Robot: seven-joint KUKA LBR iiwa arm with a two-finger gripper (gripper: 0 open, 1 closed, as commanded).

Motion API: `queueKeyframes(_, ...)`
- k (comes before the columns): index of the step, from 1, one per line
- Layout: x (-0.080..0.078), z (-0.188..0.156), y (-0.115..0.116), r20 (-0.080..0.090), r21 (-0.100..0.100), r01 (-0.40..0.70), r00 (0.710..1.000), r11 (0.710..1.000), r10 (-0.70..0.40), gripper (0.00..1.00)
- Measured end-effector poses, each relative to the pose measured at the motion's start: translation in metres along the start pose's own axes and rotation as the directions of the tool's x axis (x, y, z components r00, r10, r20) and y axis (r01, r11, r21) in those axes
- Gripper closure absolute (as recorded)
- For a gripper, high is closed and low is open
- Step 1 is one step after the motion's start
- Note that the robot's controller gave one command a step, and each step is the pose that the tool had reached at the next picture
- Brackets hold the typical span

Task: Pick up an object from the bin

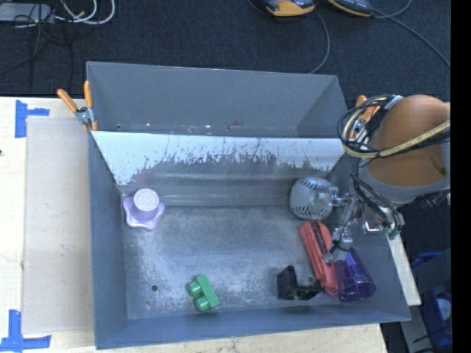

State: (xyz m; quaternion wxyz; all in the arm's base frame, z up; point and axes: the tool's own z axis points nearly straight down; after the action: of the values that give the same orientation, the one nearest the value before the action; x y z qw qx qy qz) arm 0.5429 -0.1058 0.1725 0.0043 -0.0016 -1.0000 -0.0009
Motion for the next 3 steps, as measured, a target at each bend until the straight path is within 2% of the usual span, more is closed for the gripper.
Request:
queueKeyframes(1, -0.002, -0.005, 0.001, 0.007, 0.001, 0.004, 1.000, 1.000, -0.004, 0.00)
queueKeyframes(2, 0.041, 0.068, 0.014, 0.003, 0.001, 0.040, 0.999, 0.999, -0.040, 0.00)
queueKeyframes(3, 0.052, 0.061, 0.016, 0.008, 0.001, 0.103, 0.995, 0.995, -0.103, 0.00)
